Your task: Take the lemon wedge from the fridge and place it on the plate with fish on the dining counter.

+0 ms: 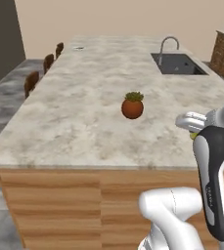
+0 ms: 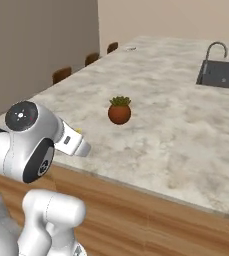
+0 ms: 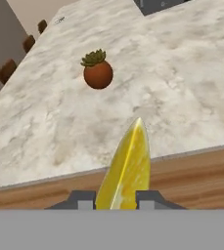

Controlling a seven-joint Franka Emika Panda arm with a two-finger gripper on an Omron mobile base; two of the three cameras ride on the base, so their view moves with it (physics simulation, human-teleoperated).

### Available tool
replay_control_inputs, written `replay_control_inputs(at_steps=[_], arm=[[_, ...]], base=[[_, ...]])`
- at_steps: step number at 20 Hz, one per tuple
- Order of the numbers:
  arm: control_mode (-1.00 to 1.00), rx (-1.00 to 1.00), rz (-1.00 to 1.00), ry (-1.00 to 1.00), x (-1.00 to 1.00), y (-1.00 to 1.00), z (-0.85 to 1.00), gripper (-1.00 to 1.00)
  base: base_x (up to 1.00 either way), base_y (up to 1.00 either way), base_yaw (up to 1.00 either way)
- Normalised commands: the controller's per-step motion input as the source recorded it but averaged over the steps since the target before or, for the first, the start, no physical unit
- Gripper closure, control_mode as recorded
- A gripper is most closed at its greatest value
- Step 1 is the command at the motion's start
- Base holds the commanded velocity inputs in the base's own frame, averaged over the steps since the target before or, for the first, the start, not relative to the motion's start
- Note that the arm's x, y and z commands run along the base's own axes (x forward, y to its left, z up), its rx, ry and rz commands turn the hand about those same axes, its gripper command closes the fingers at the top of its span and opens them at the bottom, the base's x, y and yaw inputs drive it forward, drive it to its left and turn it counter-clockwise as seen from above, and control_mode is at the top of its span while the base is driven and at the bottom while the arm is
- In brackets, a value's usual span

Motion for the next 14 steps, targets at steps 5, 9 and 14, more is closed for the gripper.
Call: replay_control_inputs(at_steps=[5,9,14], arm=[[1.00,0.00,0.00,0.00,0.00,0.00,0.00,1.00],[1.00,0.00,0.00,0.00,0.00,0.00,0.00,1.00],[1.00,0.00,0.00,0.00,0.00,0.00,0.00,1.00]], base=[[0.18,1.00,0.17],[0.42,1.00,0.02],[0.59,1.00,0.00]])
